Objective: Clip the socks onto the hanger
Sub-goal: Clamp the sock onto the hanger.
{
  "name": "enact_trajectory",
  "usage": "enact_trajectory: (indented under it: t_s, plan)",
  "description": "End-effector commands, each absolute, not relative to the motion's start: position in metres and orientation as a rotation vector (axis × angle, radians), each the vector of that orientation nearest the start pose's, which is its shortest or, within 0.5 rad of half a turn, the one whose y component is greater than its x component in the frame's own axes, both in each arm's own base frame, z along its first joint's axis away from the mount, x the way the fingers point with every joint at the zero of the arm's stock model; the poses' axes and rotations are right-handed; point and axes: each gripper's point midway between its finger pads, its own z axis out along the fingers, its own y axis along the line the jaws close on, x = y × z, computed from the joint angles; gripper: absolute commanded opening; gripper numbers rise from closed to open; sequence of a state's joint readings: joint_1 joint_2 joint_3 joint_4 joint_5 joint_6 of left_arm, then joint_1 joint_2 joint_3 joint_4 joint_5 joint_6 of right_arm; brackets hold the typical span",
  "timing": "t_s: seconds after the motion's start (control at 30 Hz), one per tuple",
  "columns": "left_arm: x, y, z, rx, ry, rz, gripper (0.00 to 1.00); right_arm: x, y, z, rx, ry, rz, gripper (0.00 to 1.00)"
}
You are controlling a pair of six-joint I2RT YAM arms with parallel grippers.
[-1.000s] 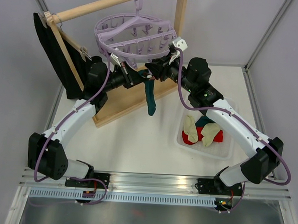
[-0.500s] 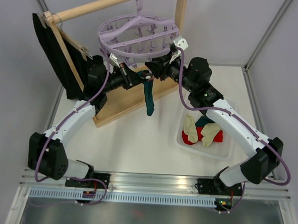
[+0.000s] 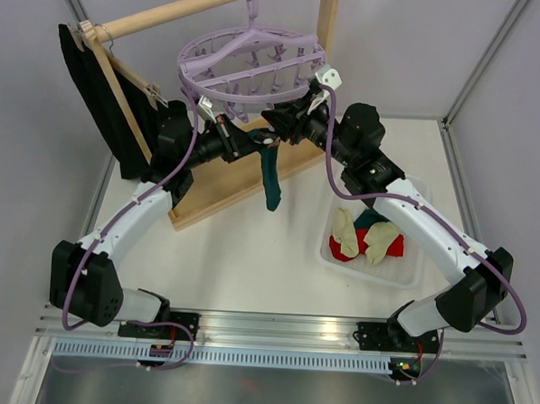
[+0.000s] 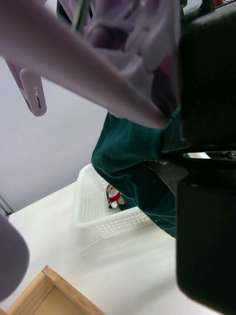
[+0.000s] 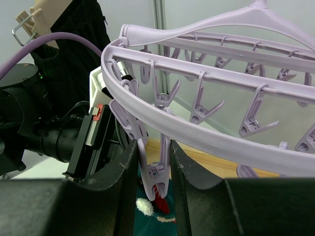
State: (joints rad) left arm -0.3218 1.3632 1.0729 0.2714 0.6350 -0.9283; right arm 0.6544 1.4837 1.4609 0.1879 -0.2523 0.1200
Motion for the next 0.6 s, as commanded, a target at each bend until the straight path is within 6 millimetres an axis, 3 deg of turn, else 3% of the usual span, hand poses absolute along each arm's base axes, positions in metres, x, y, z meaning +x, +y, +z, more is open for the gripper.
enact_trajectory:
  t_s: [0.0,0.57]
  plan:
    - [0.336,-0.252,0.364,0.078,1.692,-1.478,0.02,0.349,0.337,0.452,-0.591,1.255,0.848,0.0]
    - [0.333,-0.249,0.375,0.083,1.662,-1.53,0.02,0.348,0.342,0.449,-0.6,1.253,0.875,0.0]
